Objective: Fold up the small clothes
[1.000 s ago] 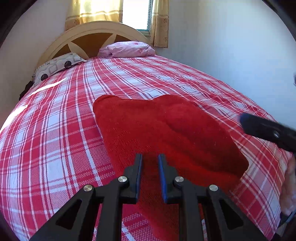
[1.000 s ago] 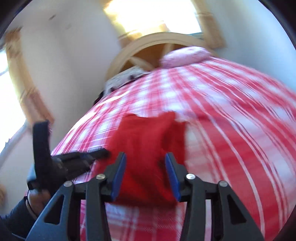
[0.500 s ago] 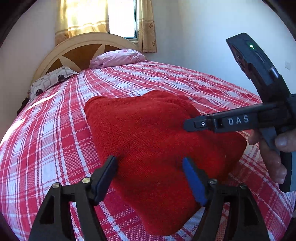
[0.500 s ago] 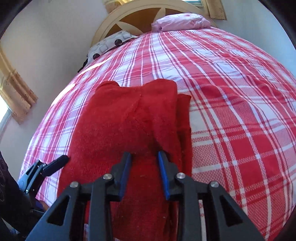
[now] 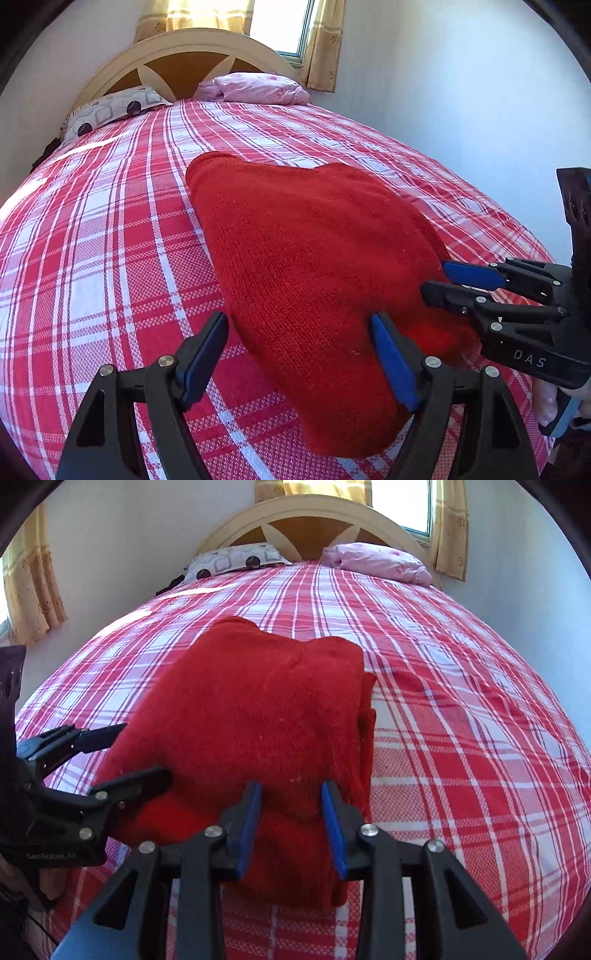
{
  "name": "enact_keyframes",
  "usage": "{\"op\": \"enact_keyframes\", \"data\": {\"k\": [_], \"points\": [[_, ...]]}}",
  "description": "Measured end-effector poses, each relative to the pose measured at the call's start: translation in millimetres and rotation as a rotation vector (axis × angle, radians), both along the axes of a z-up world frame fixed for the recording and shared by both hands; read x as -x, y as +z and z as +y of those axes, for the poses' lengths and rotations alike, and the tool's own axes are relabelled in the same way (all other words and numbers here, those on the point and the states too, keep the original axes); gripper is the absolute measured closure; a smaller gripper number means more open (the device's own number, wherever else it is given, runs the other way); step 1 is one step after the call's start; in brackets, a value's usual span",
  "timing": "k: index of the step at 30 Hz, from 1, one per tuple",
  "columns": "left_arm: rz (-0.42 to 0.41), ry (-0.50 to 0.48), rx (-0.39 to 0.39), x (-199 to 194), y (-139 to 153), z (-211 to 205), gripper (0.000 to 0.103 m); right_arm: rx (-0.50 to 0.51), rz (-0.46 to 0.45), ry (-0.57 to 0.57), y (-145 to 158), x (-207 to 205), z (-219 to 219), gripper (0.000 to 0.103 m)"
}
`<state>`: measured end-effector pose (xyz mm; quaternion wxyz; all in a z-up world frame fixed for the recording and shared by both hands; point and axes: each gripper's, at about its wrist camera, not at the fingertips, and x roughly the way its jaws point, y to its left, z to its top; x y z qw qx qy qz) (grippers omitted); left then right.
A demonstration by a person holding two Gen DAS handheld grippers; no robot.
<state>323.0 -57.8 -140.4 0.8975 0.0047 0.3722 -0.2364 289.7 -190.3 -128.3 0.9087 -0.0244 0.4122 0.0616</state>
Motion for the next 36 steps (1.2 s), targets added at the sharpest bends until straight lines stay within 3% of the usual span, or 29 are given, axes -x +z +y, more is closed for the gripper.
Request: {"op": "enact_keyframes", "data": {"k": [9,16,23,24,27,28,36], "points": [[0.036,0.012,0.035,-2.0,-5.1,5.3,0.019,-0.009,0.012,0.005,1.9,3.6,-6.5,0.066],[0.0,0.023,-0.008,3.5,0.7,2.0,0.019,0.023,0.031,0.021,-1.5,5.4,-2.7,0.066],[-0.023,0.053,0.003,5.2,18.5,14.4,0.019,-0.047,0.007,0.039,5.3,10.5,-14.2,0.065],[-0.031,0.057,0.01,4.0,22.7,17.1,0.019,-0.071,-0.004,0.046,9.6,12.8,-18.1,0.061],[-0.059,0.08,0.019,-2.5,33.1,22.9,0.019,-0.143,-0.057,0.038,24.6,18.1,-33.7,0.026],[-0.064,0.089,0.024,-6.2,35.2,25.3,0.019,-0.169,-0.079,0.028,29.5,18.6,-40.6,0.021],[0.039,0.139,0.054,-62.7,15.8,30.1,0.019,-0.319,-0.048,-0.026,29.0,-24.6,-72.6,0.02]]}}
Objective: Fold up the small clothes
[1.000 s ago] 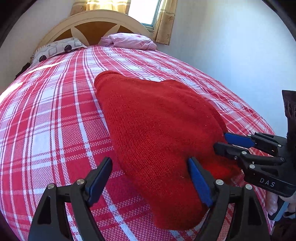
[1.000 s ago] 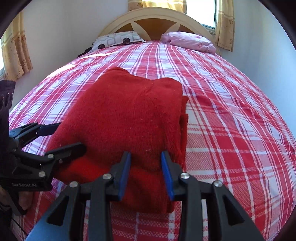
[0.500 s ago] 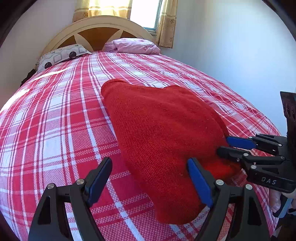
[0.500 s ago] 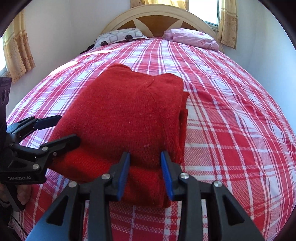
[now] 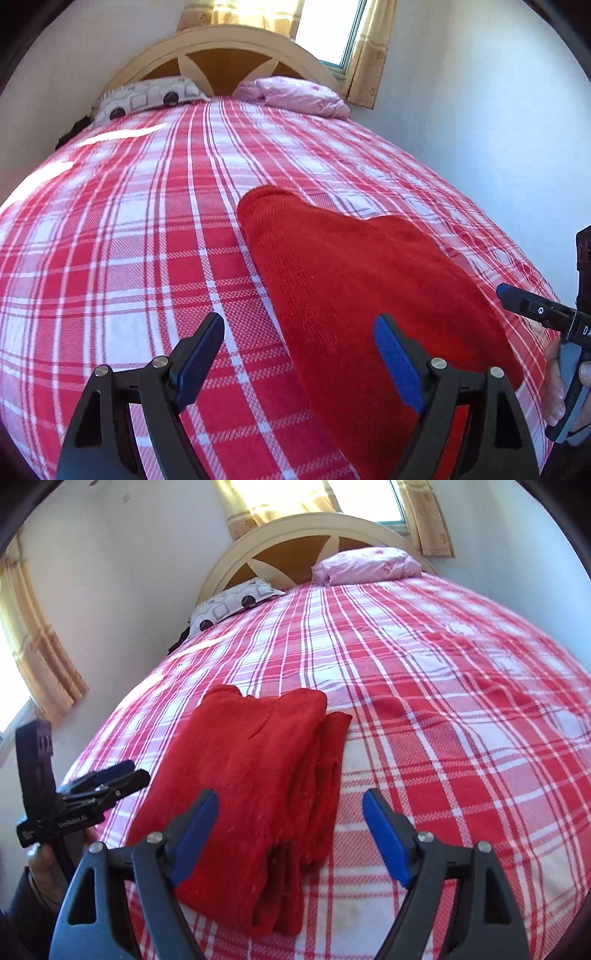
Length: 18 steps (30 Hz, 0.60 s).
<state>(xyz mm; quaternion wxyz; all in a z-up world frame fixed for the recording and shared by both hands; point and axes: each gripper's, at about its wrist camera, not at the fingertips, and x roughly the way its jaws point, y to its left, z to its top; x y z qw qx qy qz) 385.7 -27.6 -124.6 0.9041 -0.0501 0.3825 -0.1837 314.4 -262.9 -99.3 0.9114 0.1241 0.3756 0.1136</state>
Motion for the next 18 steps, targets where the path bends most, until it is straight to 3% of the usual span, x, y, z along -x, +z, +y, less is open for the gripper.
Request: {"op": "enact_keyframes", "data": {"k": [6,10,18], "points": [[0.072,-0.011,0.086,-20.6,-16.7,-2.1,0.019,-0.14,0.094,-0.003,-24.7,-42.7,-13.2,0.02],[0.078,-0.018,0.084,-24.0,-21.1,-6.6,0.019,-0.23,0.15,-0.01,-45.8,-56.4,-20.5,0.019],[0.07,-0.037,0.055,-24.8,-25.2,-20.2,0.019,-0.242,0.174,0.041,-55.1,-62.6,-12.5,0.018]]}}
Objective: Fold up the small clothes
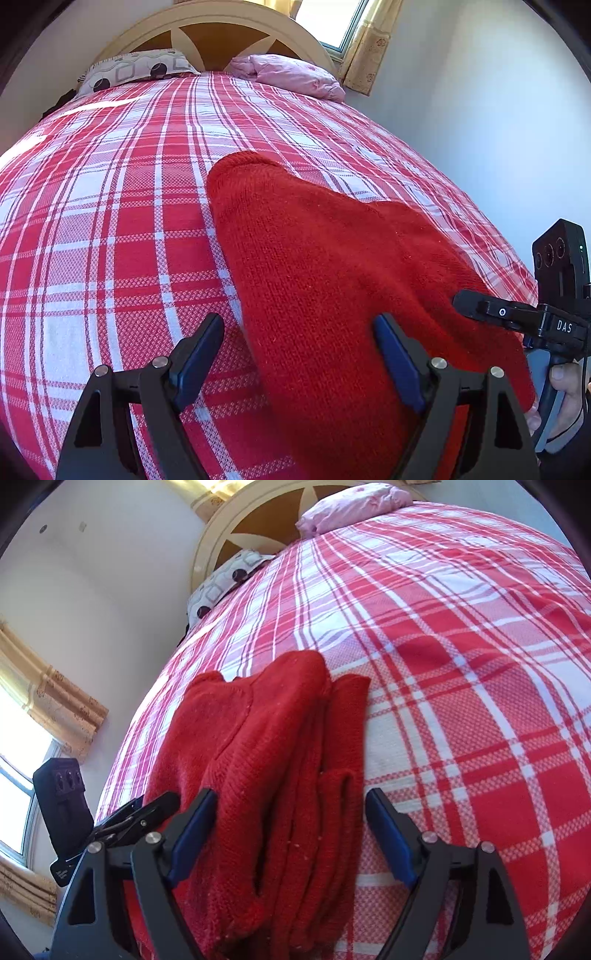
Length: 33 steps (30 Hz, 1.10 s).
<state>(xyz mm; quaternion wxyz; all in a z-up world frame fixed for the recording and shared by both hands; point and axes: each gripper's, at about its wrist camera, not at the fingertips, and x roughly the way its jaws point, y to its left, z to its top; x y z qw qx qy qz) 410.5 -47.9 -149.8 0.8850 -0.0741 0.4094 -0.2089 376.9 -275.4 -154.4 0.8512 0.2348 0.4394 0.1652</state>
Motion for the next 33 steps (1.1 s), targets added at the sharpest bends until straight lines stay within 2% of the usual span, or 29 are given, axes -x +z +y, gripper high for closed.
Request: {"op": "enact_keyframes", "data": {"k": [3,5,7,10,14,15,16,19,21,24,33], "points": [[0.005,-0.006,0.007,0.7,-1.6,-0.5,0.019,-0.018,0.002,0.009,-4.2,-2.1,-1.2,0.02],[0.009,-0.011,0.016,0.1,-1.9,-0.5,0.019,-0.033,-0.003,0.008,-6.2,-1.4,-3.3,0.026],[0.007,-0.019,0.018,-0.1,-1.9,-1.7,0.019,-0.072,-0.01,0.021,-9.6,-0.2,-5.2,0.039],[0.003,-0.036,0.014,-1.7,-1.6,-5.7,0.019,-0.117,-0.01,0.03,-13.2,0.0,-8.4,0.044],[-0.008,-0.05,0.0,-0.4,-0.8,-10.5,0.021,-0.118,-0.009,0.039,-13.1,0.0,-5.5,0.048],[-0.015,-0.059,0.001,0.9,-0.2,-11.4,0.027,-0.123,-0.007,0.042,-13.4,-0.2,-5.4,0.049],[-0.023,-0.066,-0.002,3.2,0.6,-12.6,0.029,-0.13,-0.005,0.043,-13.8,-0.6,-5.7,0.051],[-0.062,-0.078,-0.044,8.8,4.9,-17.9,0.041,-0.131,-0.012,0.047,-12.4,-0.1,-3.9,0.056],[-0.09,-0.079,-0.074,12.6,8.9,-20.2,0.053,-0.102,-0.028,0.049,-8.7,1.2,-0.1,0.058],[-0.109,-0.064,-0.088,17.0,14.4,-19.4,0.064,-0.05,-0.053,0.046,0.1,5.5,5.7,0.061],[-0.17,-0.02,-0.095,48.4,48.3,-8.9,0.068,-0.059,-0.099,0.027,17.8,18.1,12.8,0.066]]}}
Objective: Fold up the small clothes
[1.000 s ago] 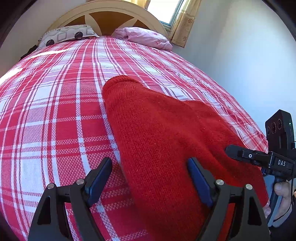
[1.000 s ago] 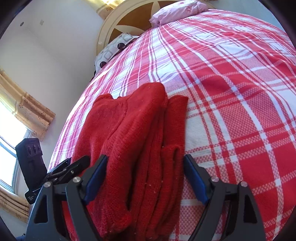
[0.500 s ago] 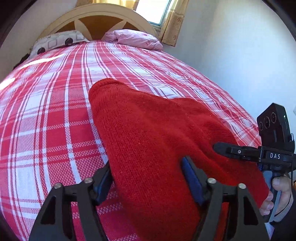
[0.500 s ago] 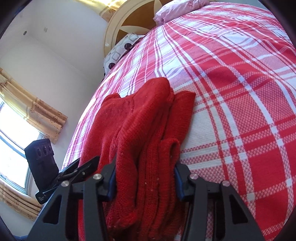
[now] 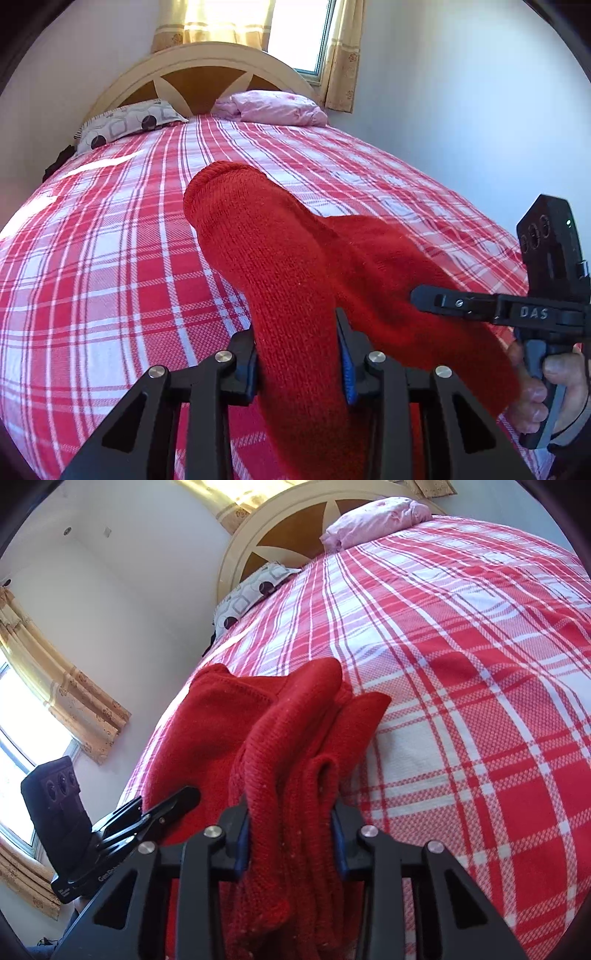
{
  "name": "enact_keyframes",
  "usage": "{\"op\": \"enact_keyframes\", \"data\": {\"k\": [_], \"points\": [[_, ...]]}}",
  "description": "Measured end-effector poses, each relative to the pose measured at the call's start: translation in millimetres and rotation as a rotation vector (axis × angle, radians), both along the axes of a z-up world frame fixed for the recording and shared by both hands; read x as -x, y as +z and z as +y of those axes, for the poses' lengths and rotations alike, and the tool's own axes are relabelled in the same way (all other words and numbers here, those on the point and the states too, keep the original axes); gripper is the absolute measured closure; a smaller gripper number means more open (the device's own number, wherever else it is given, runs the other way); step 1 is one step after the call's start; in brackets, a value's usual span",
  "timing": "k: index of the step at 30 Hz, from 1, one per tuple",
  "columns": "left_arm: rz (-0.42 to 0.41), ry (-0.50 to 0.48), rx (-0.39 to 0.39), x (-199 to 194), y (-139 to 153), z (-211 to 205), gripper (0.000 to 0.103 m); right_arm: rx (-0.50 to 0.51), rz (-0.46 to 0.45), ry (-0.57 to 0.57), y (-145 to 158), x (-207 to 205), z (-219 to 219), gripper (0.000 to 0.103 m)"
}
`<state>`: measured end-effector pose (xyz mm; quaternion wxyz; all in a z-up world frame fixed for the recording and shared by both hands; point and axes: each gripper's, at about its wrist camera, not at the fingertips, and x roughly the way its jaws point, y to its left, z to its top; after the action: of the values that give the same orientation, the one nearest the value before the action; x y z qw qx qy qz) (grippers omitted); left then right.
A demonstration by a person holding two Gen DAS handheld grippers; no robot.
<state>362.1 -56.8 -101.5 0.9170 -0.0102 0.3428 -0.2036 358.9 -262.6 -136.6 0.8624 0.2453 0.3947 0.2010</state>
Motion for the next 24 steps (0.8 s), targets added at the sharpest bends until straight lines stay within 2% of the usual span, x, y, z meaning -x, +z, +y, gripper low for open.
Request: {"op": "enact_keyframes", "data": {"k": [5,12,18,24], "points": [[-0.03,0.025,0.012,22.7,21.7,14.0,0.069,-0.019,-0.011,0.028,9.5,9.3,16.7,0.068],[-0.057,0.097,0.033,62.4,45.3,54.2,0.069,-0.052,-0.059,0.099,37.9,28.7,48.5,0.068],[-0.04,0.183,0.005,86.2,53.9,87.3,0.069,-0.056,-0.1,0.183,57.7,40.8,88.1,0.068],[-0.046,0.258,0.001,111.3,57.0,117.8,0.069,-0.06,-0.099,0.26,57.3,47.0,128.9,0.068]]}}
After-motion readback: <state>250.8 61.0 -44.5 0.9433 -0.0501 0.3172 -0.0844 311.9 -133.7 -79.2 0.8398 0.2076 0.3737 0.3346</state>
